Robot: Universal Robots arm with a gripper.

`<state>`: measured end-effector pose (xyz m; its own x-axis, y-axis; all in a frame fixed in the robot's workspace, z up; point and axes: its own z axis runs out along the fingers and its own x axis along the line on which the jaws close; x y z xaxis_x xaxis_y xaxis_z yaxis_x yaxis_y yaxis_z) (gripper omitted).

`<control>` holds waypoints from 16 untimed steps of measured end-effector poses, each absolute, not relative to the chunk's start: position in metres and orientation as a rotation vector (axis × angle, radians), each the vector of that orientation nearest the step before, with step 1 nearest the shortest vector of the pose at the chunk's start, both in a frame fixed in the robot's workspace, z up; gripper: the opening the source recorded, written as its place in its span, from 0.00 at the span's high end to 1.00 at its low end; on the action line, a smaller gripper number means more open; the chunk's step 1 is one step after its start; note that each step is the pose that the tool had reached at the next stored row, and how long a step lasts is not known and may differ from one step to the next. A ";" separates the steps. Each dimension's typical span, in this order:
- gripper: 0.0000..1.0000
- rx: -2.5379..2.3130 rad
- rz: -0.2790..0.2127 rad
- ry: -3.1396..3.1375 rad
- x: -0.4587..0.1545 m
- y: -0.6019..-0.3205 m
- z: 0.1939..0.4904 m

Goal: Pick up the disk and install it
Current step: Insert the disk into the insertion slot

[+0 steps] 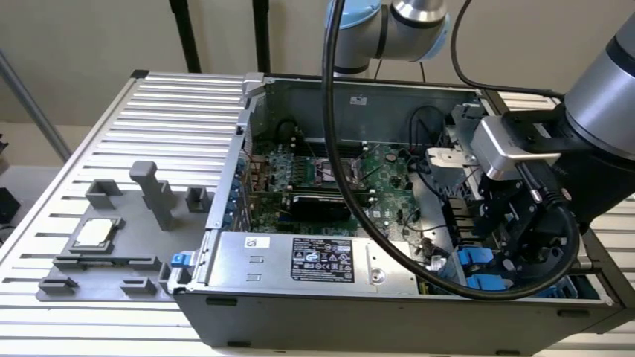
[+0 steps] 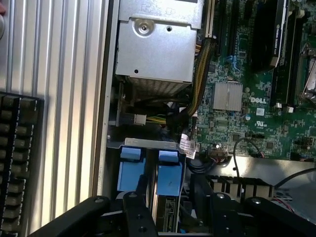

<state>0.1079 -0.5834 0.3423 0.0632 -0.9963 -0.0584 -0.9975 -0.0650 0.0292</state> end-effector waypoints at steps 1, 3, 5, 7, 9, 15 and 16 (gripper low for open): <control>0.00 -2.277 0.098 2.135 0.108 -0.583 0.342; 0.00 -2.277 0.098 2.135 0.108 -0.583 0.342; 0.00 -2.277 0.098 2.135 0.108 -0.583 0.342; 0.00 -2.277 0.098 2.135 0.108 -0.583 0.342; 0.00 -2.277 0.098 2.135 0.108 -0.583 0.342; 1.00 -2.277 0.098 2.135 0.108 -0.583 0.342; 1.00 -2.277 0.097 2.135 0.108 -0.583 0.343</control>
